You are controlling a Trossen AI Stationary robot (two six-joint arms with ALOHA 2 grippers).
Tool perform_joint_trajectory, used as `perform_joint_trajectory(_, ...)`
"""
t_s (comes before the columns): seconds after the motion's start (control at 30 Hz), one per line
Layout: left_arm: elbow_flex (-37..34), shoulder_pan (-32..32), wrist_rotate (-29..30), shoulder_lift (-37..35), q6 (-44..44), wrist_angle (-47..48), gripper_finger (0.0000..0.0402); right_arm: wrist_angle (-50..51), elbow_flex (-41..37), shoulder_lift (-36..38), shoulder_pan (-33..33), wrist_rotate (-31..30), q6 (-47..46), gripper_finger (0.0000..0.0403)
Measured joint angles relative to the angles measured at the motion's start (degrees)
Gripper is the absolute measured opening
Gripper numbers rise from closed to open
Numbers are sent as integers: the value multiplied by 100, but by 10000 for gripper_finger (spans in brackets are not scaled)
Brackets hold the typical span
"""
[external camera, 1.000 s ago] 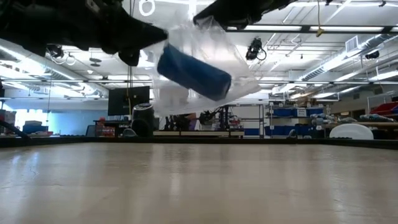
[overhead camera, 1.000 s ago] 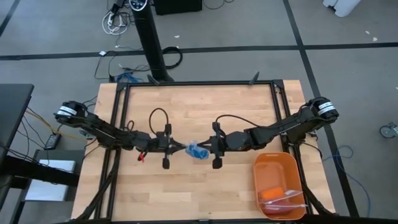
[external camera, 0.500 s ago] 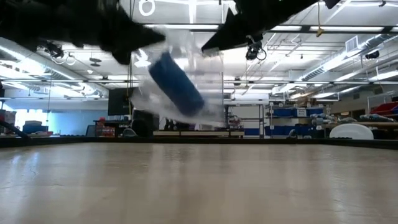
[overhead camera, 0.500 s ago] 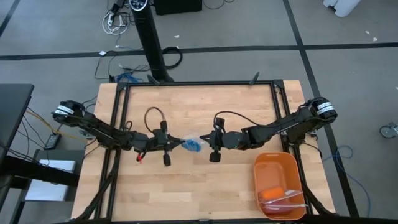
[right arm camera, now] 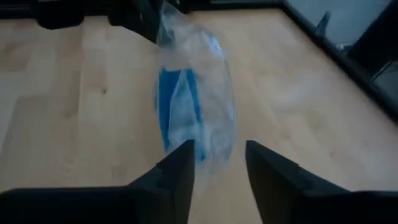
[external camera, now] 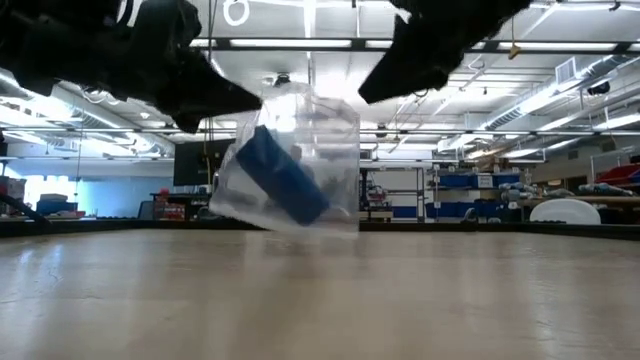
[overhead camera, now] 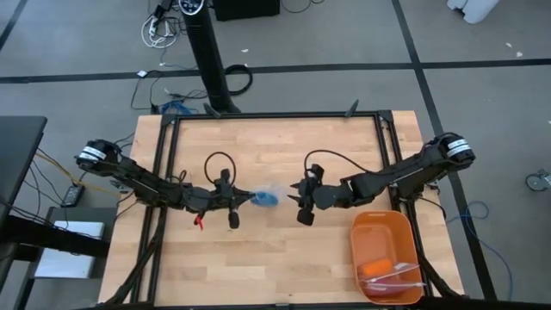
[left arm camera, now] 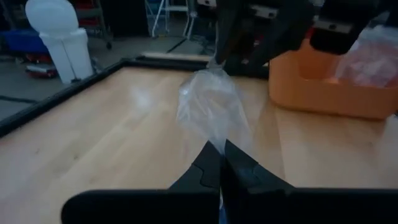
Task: Roll bandage
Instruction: Put the blue bandage into the transparent zip lock bag
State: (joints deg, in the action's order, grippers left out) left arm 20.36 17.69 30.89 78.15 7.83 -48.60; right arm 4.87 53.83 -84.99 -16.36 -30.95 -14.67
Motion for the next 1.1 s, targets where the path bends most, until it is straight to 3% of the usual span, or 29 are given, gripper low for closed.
perform_joint_trajectory(0.1, -75, -2, 16, 2, 137, 18, 1, -768, -606, -35, -65, 29, -195, 164)
perform_joint_trajectory(0.3, -125, 5, 55, 0, 146, -158, 1, -4320, -2190, -232, -10, 521, -393, 164)
perform_joint_trajectory(0.4, -125, 5, 53, 0, 144, -185, 1, -5350, -2467, -503, 123, 876, -374, 164)
perform_joint_trajectory(0.57, -127, 5, 49, 0, 11, -444, 1, -5401, -2163, -1060, 403, 1377, -332, 164)
perform_joint_trajectory(0.77, -127, 5, 12, 0, 5, -483, 1, -5427, -1671, -1596, 645, 1522, -71, 148)
perform_joint_trajectory(0.87, -127, 5, -6, 0, 2, -493, 1, -5498, -1447, -1680, 680, 1731, 91, 104)
perform_joint_trajectory(1.0, -127, 18, -6, 0, -1, -563, 1, -5476, -1236, -1660, 590, 1771, 503, 15)
perform_joint_trajectory(1.1, -127, 71, -3, 0, -8, -562, 1, -5351, -1189, -1443, 500, 1773, 628, 13)
